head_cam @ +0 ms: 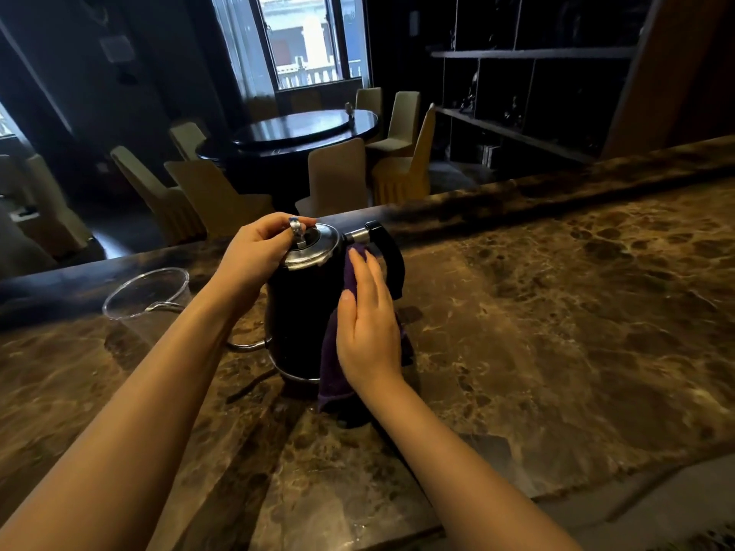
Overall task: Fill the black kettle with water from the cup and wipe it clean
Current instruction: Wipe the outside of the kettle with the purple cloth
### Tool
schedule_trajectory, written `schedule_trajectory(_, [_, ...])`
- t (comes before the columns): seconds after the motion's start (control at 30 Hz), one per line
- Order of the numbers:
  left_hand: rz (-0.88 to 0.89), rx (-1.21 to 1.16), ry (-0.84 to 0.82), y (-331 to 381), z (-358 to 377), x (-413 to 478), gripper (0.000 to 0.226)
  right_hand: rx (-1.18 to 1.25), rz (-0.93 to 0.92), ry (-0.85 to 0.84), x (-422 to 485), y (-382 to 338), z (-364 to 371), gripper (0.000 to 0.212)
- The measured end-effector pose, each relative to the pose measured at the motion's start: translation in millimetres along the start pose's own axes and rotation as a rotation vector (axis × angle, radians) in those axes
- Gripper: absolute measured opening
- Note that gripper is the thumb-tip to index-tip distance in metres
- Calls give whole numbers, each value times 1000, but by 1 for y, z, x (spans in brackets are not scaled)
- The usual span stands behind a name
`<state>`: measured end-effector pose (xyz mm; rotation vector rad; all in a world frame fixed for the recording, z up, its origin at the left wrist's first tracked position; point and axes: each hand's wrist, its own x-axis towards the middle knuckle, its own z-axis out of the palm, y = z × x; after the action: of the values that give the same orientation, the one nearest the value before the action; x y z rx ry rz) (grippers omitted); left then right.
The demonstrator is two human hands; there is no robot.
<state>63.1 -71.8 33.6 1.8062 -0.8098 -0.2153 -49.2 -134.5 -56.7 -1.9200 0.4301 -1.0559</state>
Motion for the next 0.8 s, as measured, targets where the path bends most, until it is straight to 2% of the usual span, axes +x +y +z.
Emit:
schedule_trajectory(0.2, [8, -45, 6, -2, 1, 1, 19, 16, 154, -12, 10, 23, -7, 41])
schedule_trajectory(0.67, [16, -109, -4, -2, 2, 2, 20, -185, 218, -30, -24, 32, -14, 42])
schedule_trajectory(0.8, [9, -118, -21, -4, 0, 5, 21, -304, 221, -105, -24, 34, -20, 42])
